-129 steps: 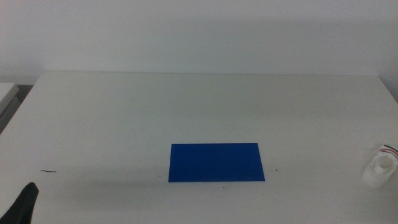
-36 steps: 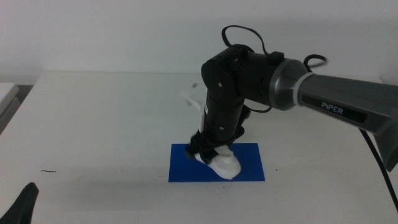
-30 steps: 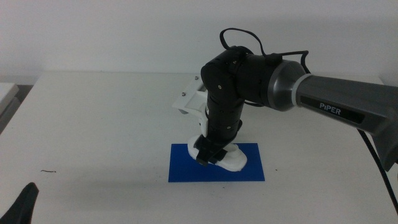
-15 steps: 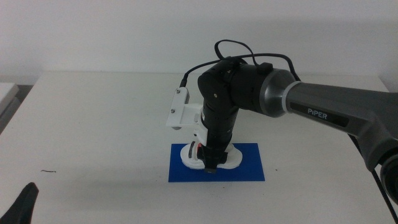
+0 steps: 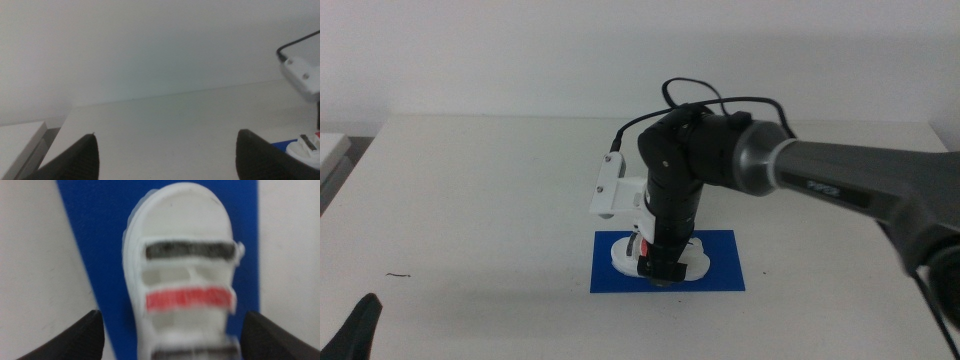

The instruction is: Use one arm to grab the shoe from the table and place it on the mat.

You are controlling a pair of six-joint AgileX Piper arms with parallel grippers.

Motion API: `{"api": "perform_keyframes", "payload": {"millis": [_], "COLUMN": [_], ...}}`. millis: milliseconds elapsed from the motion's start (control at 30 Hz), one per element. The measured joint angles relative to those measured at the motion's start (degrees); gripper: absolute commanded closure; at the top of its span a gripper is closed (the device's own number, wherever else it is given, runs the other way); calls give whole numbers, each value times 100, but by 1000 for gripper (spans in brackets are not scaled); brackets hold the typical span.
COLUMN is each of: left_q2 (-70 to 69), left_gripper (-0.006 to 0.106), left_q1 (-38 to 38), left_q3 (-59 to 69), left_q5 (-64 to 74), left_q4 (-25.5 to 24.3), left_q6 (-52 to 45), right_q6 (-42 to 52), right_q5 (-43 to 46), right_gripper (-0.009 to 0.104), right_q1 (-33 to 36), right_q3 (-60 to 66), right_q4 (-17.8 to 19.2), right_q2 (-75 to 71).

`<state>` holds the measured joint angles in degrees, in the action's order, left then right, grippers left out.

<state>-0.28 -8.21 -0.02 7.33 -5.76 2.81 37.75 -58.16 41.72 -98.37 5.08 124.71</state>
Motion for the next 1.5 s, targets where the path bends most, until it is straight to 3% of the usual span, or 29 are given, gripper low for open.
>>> {"api": "perform_keyframes", "payload": {"millis": [133,267,367,467,700,833,1200,1500], "left_q2": [0,0,0,0,0,0,0,0], "left_gripper": [7,7,7,7,7,7,7,7], "left_q1": [0,0,0,0,0,0,0,0], "left_q3": [0,0,0,0,0,0,0,0], "left_q5": [0,0,0,0,0,0,0,0], "left_q4": [0,0,0,0,0,0,0,0], "left_q6": [0,0,0,0,0,0,0,0], "right_q6": [-715,-1997,-2995,-3394,-3529,-3529,-3622,-3622], "right_q5": [694,2070,3251,3908,4548,5076,5360,4975], "right_gripper": [13,13,13,13,13,13,13,13], "right_q1": [-57,-401,-1026,-1744,-3283,-3752,-3843,-3843], "right_q3": [916,2698,4206,5505,7623,8402,9773,9814], "right_q4": [-12,302,401,417,-242,-448,-508,-508], "right_q2": [-1079,-3177,-4936,-6424,-8742,-9617,-11490,-12440]}}
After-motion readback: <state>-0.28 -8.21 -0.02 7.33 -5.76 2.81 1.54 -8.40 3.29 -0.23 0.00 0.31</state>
